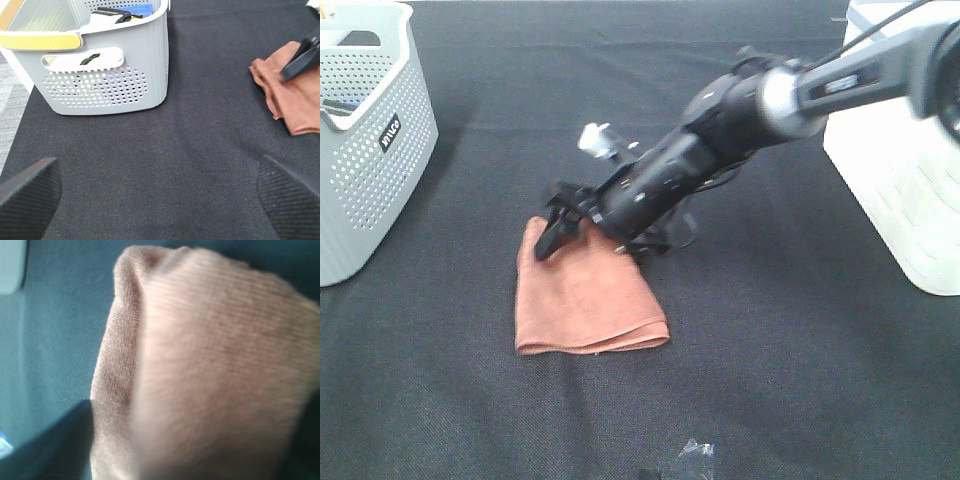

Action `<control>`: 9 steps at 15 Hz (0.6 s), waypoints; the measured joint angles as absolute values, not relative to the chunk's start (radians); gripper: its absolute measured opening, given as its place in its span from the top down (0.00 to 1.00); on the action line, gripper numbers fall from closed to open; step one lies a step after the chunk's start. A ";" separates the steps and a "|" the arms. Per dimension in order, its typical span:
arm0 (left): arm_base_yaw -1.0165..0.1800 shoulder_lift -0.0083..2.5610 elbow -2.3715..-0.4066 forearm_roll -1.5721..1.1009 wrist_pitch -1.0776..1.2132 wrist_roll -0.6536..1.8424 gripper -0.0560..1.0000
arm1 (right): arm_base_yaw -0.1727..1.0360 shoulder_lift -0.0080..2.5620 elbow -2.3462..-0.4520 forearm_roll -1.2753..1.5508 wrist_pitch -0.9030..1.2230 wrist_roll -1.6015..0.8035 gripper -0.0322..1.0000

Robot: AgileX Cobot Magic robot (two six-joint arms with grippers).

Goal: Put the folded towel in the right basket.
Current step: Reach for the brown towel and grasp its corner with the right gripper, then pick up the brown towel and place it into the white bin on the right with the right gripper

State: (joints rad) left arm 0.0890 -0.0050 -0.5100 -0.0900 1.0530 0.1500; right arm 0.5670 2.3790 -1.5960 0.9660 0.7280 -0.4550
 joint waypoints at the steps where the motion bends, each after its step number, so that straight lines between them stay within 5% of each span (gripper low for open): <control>1: 0.089 -0.005 -0.510 -0.090 1.053 0.150 0.01 | 0.578 2.387 -1.597 0.963 0.721 -0.455 0.47; 3: 0.089 -0.005 -0.510 -0.090 1.053 0.150 0.01 | 0.578 2.392 -1.597 0.955 0.729 -0.455 0.80; 9: 0.089 -0.005 -0.510 -0.089 1.053 0.150 0.01 | 0.576 2.329 -1.781 0.821 0.973 -0.444 0.79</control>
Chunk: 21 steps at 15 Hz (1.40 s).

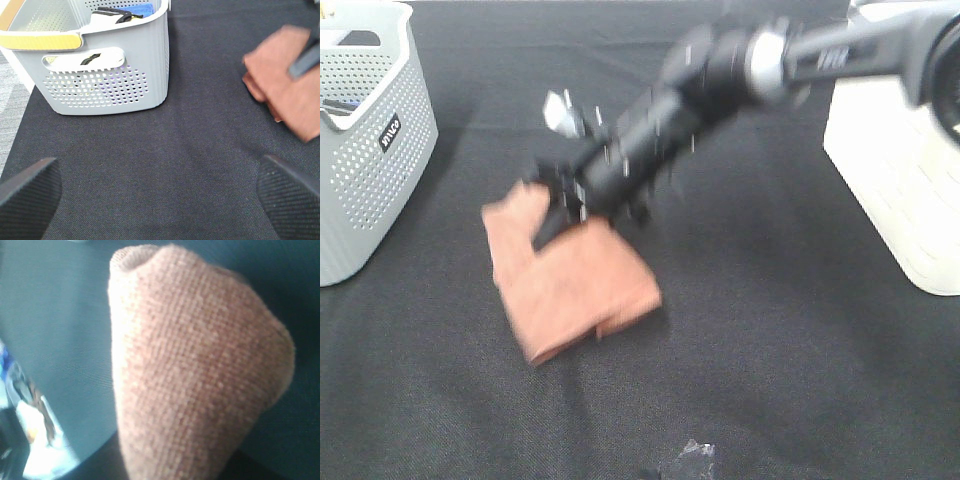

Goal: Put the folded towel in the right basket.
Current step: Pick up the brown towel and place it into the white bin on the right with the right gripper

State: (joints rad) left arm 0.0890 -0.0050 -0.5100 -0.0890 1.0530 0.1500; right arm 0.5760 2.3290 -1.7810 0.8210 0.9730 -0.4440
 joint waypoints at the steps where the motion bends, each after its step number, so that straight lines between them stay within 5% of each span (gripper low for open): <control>1: 0.089 -0.005 -0.510 -0.089 1.053 0.150 0.01 | 0.565 2.286 -1.922 0.762 1.089 -0.367 0.79; 5: 0.089 -0.005 -0.510 -0.088 1.053 0.150 0.01 | 0.463 2.223 -2.338 0.619 1.205 -0.213 0.79; 8: 0.089 -0.005 -0.510 -0.088 1.053 0.150 0.01 | 0.250 2.133 -2.497 0.584 1.208 -0.138 0.79; 16: 0.089 -0.005 -0.510 -0.088 1.053 0.150 0.01 | -0.287 2.042 -2.423 0.379 1.219 -0.134 0.79; 21: 0.089 -0.005 -0.510 -0.088 1.053 0.150 0.01 | -0.314 2.107 -2.182 0.193 1.221 -0.140 0.79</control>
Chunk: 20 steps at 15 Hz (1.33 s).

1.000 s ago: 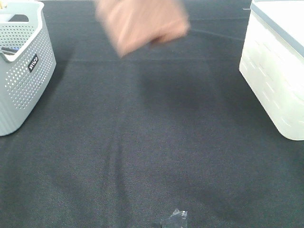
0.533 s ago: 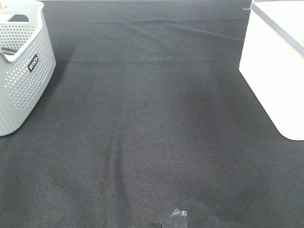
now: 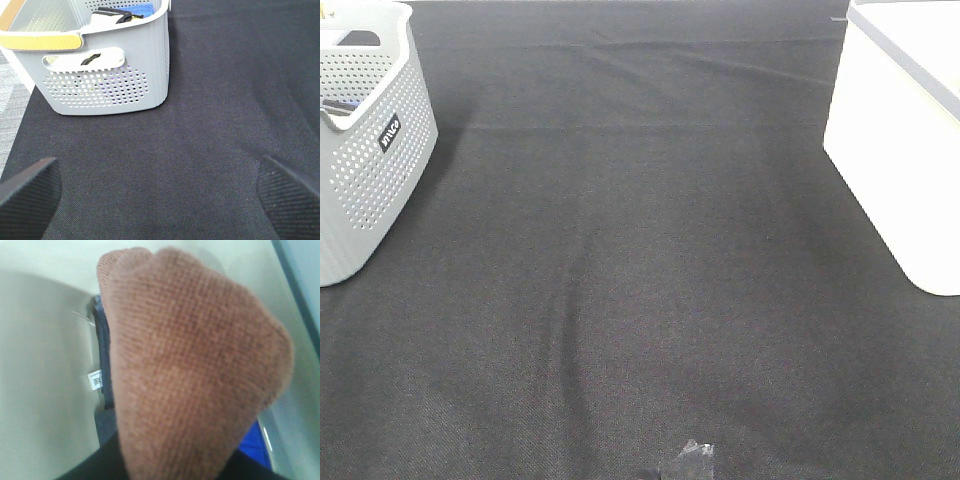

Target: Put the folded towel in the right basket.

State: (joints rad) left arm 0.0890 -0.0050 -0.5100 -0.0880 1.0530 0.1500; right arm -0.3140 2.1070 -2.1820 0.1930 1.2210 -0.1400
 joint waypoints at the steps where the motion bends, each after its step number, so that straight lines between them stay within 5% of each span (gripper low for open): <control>1: 0.089 -0.005 -0.510 -0.088 1.053 0.150 0.01 | -0.314 2.121 -2.180 0.190 1.219 -0.134 0.79; 3: 0.089 -0.005 -0.510 -0.088 1.053 0.150 0.01 | -0.314 2.132 -2.178 0.188 1.204 -0.131 0.76; 4: 0.089 -0.005 -0.510 -0.088 1.053 0.150 0.01 | -0.314 2.132 -2.178 0.188 1.195 -0.130 0.59; 5: 0.089 -0.005 -0.510 -0.088 1.053 0.150 0.01 | -0.314 2.132 -2.178 0.179 1.193 -0.131 0.22; 6: 0.089 -0.005 -0.510 -0.088 1.053 0.150 0.01 | -0.314 2.132 -2.178 0.170 1.194 -0.131 0.11; 11: 0.089 -0.005 -0.510 -0.087 1.053 0.150 0.01 | -0.301 2.121 -2.178 0.124 1.217 -0.110 0.03; 15: 0.089 -0.005 -0.510 -0.087 1.053 0.150 0.01 | -0.143 1.975 -2.164 0.052 1.217 -0.111 0.03; 20: 0.089 -0.005 -0.510 -0.087 1.053 0.150 0.01 | -0.082 1.513 -1.712 -0.064 1.218 -0.032 0.03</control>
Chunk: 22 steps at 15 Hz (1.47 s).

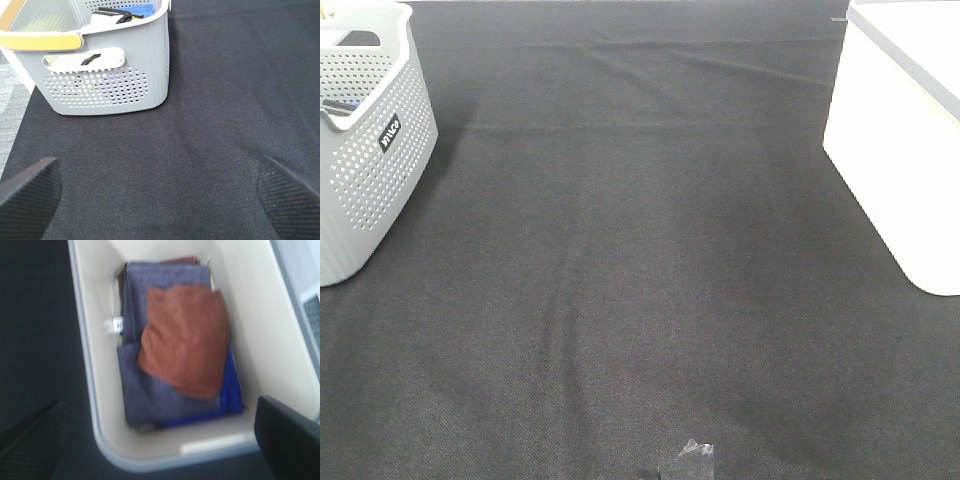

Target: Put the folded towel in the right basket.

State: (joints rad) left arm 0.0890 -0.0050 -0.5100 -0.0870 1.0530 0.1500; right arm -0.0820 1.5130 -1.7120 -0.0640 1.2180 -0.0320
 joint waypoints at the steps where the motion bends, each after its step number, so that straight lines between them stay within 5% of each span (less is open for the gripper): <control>1: 0.089 -0.005 -0.510 -0.087 1.053 0.150 0.01 | -0.082 1.385 -1.584 -0.058 1.218 -0.032 0.03; 11: 0.089 -0.005 -0.510 -0.087 1.053 0.150 0.01 | -0.082 0.473 -0.736 0.008 1.134 -0.105 0.03; 22: 0.089 -0.005 -0.510 -0.087 1.053 0.150 0.01 | 0.009 -0.003 -0.461 0.060 1.117 -0.079 0.03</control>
